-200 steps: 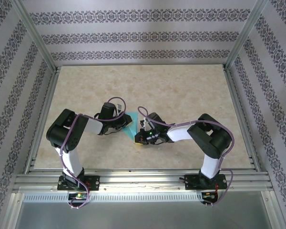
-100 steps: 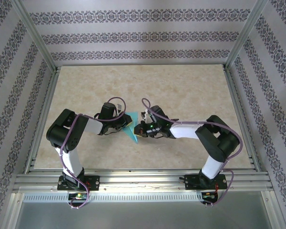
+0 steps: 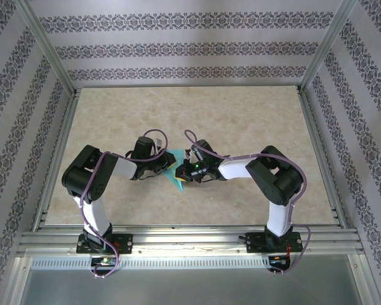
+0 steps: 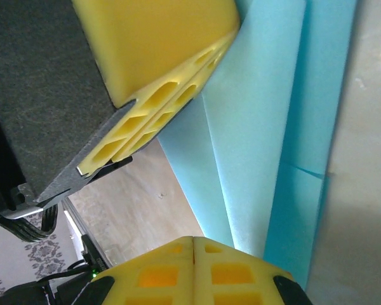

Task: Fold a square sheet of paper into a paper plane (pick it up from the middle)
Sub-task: Fourth fold the wing at the center of the table.

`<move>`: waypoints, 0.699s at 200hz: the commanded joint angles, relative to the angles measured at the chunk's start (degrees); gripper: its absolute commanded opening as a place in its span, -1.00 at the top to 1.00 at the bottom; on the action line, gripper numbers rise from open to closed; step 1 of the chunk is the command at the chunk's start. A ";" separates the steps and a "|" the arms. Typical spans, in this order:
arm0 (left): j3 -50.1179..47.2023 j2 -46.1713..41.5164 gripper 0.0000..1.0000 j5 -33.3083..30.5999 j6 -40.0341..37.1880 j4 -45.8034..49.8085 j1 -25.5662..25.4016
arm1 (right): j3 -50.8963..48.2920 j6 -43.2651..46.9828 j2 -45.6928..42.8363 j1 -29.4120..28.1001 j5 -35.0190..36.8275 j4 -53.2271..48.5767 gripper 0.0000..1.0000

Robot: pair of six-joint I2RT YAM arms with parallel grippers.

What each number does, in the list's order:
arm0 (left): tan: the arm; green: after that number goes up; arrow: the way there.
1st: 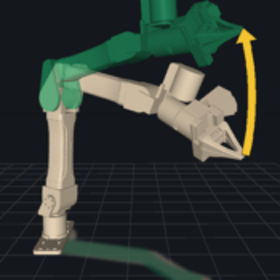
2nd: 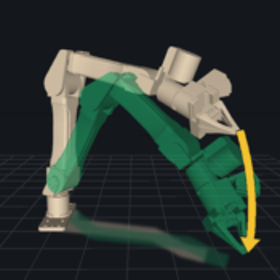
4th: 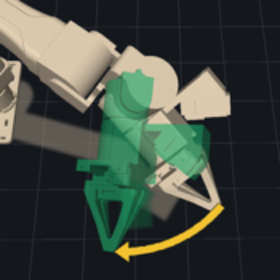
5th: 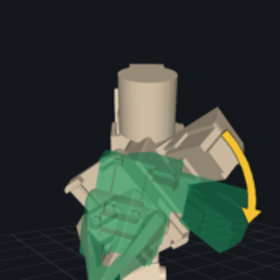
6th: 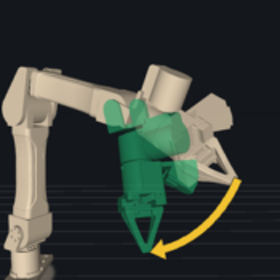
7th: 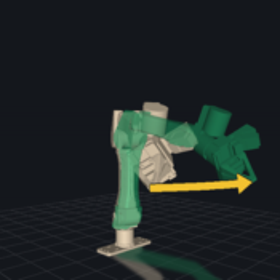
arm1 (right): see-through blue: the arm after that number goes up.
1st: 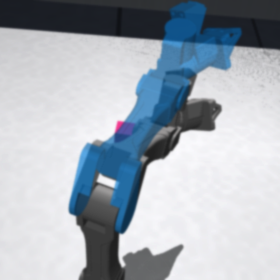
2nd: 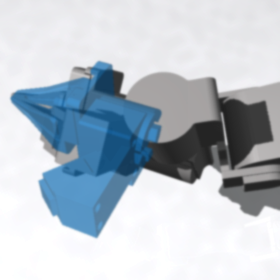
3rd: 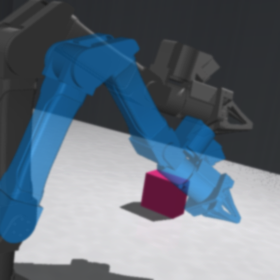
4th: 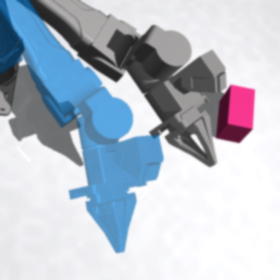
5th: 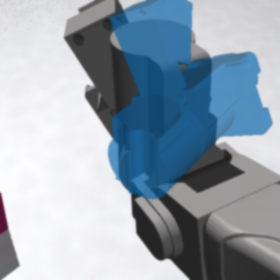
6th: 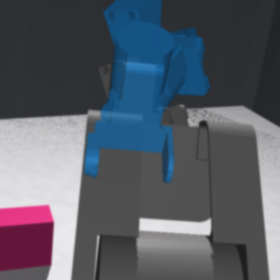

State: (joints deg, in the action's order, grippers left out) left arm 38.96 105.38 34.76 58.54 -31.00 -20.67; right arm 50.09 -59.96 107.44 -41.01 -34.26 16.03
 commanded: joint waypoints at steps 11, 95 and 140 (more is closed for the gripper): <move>-1.80 1.66 0.77 -0.92 -0.02 1.66 -0.57 | -1.12 -1.30 0.93 -0.71 -1.37 1.64 0.97; -1.86 1.56 0.77 -0.99 -0.10 1.91 -0.54 | -4.46 -2.96 1.36 -2.13 -0.19 2.88 1.00; -1.84 0.56 0.77 -1.27 -0.24 2.13 -0.60 | -6.95 -1.62 0.56 -2.19 3.92 -1.49 1.00</move>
State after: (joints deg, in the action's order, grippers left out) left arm 38.59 105.38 34.76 58.57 -31.79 -20.67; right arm 45.76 -62.52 107.81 -42.65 -33.93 19.62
